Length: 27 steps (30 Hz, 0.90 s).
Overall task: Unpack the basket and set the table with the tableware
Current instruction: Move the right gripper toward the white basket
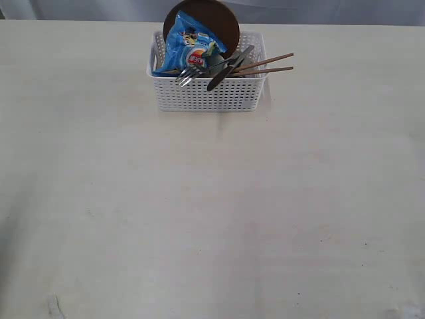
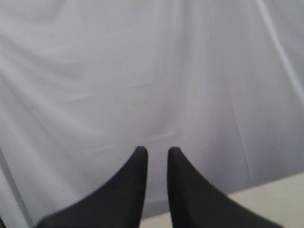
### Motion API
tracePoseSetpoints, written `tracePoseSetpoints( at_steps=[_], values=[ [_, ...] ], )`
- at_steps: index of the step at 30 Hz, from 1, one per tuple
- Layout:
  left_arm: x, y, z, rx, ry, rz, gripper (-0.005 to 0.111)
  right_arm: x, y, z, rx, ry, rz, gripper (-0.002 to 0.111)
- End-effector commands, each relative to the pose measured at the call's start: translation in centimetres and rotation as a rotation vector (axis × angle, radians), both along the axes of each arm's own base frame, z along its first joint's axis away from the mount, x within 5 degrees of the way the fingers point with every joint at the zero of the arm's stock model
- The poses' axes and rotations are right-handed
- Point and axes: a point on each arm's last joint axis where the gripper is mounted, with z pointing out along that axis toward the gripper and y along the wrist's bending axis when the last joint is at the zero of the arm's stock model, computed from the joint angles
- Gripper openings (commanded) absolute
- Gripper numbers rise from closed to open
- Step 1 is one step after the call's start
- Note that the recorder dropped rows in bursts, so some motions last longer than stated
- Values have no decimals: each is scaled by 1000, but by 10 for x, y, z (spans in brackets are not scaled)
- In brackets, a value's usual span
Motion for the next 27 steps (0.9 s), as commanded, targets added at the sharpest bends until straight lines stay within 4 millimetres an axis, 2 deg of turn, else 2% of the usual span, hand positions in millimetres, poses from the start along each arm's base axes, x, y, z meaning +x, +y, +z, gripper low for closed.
tracePoseSetpoints(
  at_steps=[1, 2, 4, 10, 14, 20, 24, 27],
  values=[
    [0, -1, -1, -9, -1, -7, 0, 30, 5, 9, -63, 232, 34, 49],
    [0, -1, -1, -9, -1, -7, 0, 38, 6, 12, -87, 289, 43, 55],
    [0, -1, -1, -9, -1, -7, 0, 57, 9, 20, -145, 408, 69, 59],
    [0, -1, -1, -9, -1, -7, 0, 107, 19, 45, -274, 701, 187, 55],
    [0, -1, -1, -9, -1, -7, 0, 142, 33, 62, -364, 801, 326, 53],
    [0, -1, -1, -9, -1, -7, 0, 177, 74, 72, -442, 788, 538, 53],
    [0, -1, -1, -9, -1, -7, 0, 194, 119, 69, -548, 753, 674, 53],
    [0, -1, -1, -9, -1, -7, 0, 210, 151, 66, -624, 698, 704, 55]
  ],
)
